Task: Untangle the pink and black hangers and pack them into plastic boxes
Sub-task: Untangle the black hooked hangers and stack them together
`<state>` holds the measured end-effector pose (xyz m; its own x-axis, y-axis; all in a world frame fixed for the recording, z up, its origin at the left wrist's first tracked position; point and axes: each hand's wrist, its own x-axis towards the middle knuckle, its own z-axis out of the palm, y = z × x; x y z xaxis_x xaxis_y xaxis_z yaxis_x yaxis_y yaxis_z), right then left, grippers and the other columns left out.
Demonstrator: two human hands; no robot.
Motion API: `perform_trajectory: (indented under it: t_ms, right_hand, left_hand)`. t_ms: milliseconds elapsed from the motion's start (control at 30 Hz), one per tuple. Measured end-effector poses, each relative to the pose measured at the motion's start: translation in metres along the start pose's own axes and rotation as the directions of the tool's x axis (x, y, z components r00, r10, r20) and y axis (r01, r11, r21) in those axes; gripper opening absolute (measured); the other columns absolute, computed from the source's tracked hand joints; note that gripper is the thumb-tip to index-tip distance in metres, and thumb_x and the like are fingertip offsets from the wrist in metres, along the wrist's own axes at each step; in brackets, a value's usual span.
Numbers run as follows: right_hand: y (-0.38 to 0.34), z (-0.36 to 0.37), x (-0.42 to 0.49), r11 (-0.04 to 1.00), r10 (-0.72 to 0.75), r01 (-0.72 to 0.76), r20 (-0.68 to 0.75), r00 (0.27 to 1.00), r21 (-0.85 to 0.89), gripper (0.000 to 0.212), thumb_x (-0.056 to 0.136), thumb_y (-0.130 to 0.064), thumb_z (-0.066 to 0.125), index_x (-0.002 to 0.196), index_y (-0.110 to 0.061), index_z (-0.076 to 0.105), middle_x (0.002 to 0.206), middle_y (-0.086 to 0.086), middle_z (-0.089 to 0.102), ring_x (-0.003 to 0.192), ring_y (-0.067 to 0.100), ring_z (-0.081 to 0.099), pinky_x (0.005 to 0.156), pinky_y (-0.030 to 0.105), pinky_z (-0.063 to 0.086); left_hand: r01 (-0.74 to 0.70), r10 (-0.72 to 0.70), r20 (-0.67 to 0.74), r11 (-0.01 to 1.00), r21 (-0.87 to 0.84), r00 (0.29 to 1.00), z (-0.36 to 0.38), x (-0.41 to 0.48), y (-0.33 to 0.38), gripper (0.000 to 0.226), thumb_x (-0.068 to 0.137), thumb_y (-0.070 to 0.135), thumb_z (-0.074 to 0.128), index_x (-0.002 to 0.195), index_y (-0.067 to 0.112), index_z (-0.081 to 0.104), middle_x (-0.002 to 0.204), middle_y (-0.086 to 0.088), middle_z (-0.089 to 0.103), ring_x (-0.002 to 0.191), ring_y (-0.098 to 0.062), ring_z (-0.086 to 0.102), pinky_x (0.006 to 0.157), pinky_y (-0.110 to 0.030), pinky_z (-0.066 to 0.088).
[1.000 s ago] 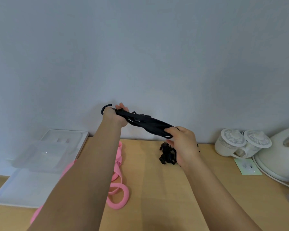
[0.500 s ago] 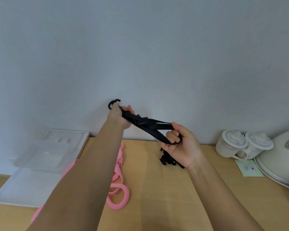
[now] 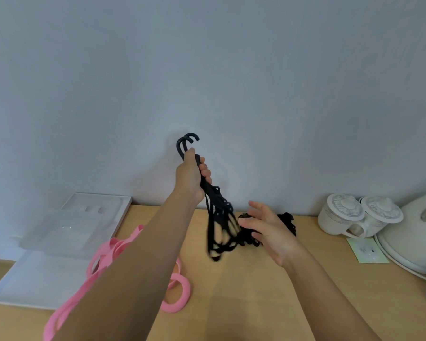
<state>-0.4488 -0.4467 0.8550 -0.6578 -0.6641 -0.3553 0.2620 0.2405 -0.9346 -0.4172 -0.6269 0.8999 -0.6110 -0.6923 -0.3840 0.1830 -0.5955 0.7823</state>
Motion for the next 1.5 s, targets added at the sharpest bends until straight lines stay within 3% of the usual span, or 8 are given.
perform_trajectory:
  t_ms: [200, 333, 567, 767, 900, 1167, 1333, 1500]
  right_hand:
    - [-0.008, 0.036, 0.008, 0.959, -0.155, 0.181, 0.133, 0.979, -0.219, 0.087, 0.07, -0.014, 0.08, 0.138, -0.029, 0.029, 0.122, -0.012, 0.049, 0.113, 0.007, 0.049, 0.096, 0.025, 0.042]
    - [-0.003, 0.052, 0.01, 0.981, -0.183, 0.18, 0.043, 0.982, 0.071, 0.046, 0.071, 0.0, 0.075, 0.11, -0.009, 0.052, 0.086, -0.001, 0.065, 0.079, 0.013, 0.063, 0.076, 0.026, 0.05]
    - [0.0, 0.07, 0.002, 0.829, -0.041, -0.165, 0.352, 0.935, 0.534, 0.017, 0.072, -0.004, 0.066, 0.086, -0.013, 0.067, 0.079, 0.005, 0.067, 0.072, 0.018, 0.064, 0.067, 0.033, 0.051]
    - [-0.009, 0.073, -0.01, 0.905, 0.104, -0.255, 0.403, 0.909, 0.341, 0.025, 0.083, 0.007, 0.051, 0.067, -0.008, 0.062, 0.054, 0.003, 0.058, 0.047, 0.011, 0.056, 0.05, 0.019, 0.046]
    - [-0.005, 0.061, -0.003, 0.987, 0.063, -0.033, 0.188, 0.98, -0.158, 0.012, 0.08, -0.002, 0.054, 0.07, -0.009, 0.051, 0.051, -0.002, 0.041, 0.049, 0.012, 0.037, 0.051, 0.023, 0.032]
    - [-0.016, 0.02, 0.014, 0.191, -0.396, 0.314, 0.22, 0.892, -0.93, 0.01, 0.088, -0.015, 0.042, 0.079, -0.017, 0.046, 0.078, -0.004, 0.052, 0.078, 0.02, 0.048, 0.087, 0.032, 0.033]
    - [-0.02, 0.013, 0.017, 0.059, -0.435, 0.278, 0.226, 0.872, -0.959, 0.022, 0.093, -0.02, 0.043, 0.113, -0.017, 0.049, 0.097, -0.002, 0.061, 0.093, 0.019, 0.054, 0.099, 0.031, 0.025]
    - [-0.021, 0.015, 0.015, -0.037, -0.433, 0.249, 0.24, 0.869, -0.968, 0.074, 0.091, -0.013, 0.043, 0.149, -0.011, -0.003, 0.094, 0.0, 0.054, 0.084, 0.019, 0.048, 0.105, 0.031, 0.024]
  left_hand:
    - [0.031, -0.025, 0.09, 0.998, -0.062, 0.996, 0.014, -0.019, -0.012, 0.032, 0.095, 0.036, 0.044, 0.072, 0.015, 0.045, 0.045, 0.009, 0.037, 0.035, -0.006, 0.032, 0.038, -0.016, 0.029]
    - [0.017, -0.007, 0.122, 0.997, -0.074, 0.992, 0.018, -0.025, -0.009, 0.032, 0.095, 0.037, 0.044, 0.071, 0.016, 0.045, 0.045, 0.009, 0.037, 0.035, -0.006, 0.034, 0.04, -0.016, 0.03]
    - [-0.019, 0.027, 0.037, 0.981, -0.192, 0.999, 0.006, -0.024, -0.006, 0.035, 0.095, 0.04, 0.044, 0.07, 0.016, 0.045, 0.046, 0.009, 0.038, 0.035, -0.006, 0.036, 0.041, -0.018, 0.033]
    - [-0.014, 0.013, -0.005, 0.988, -0.153, 1.0, -0.002, -0.02, 0.0, 0.037, 0.092, 0.045, 0.048, 0.069, 0.017, 0.044, 0.045, 0.01, 0.039, 0.034, -0.005, 0.036, 0.038, -0.015, 0.032]
    - [0.031, -0.031, -0.017, 0.999, 0.024, 0.999, -0.013, -0.021, 0.0, 0.041, 0.088, 0.047, 0.055, 0.064, 0.017, 0.042, 0.052, 0.005, 0.041, 0.039, -0.008, 0.039, 0.04, -0.018, 0.035]
    - [0.285, -0.302, -0.008, 0.892, 0.351, 0.953, -0.035, -0.021, -0.005, 0.029, 0.088, 0.038, 0.057, 0.07, 0.016, 0.048, 0.061, 0.003, 0.049, 0.056, -0.011, 0.048, 0.054, -0.024, 0.047]
    - [0.25, -0.361, 0.05, 0.734, 0.632, 0.931, -0.038, -0.03, -0.009, 0.026, 0.089, 0.039, 0.056, 0.085, 0.013, 0.055, 0.077, -0.004, 0.064, 0.066, -0.016, 0.062, 0.057, -0.026, 0.053]
    - [0.123, -0.382, 0.057, 0.432, 0.894, 0.923, -0.034, -0.042, -0.018, 0.032, 0.089, 0.044, 0.048, 0.08, 0.015, 0.057, 0.053, 0.005, 0.065, 0.046, -0.01, 0.062, 0.039, -0.014, 0.033]
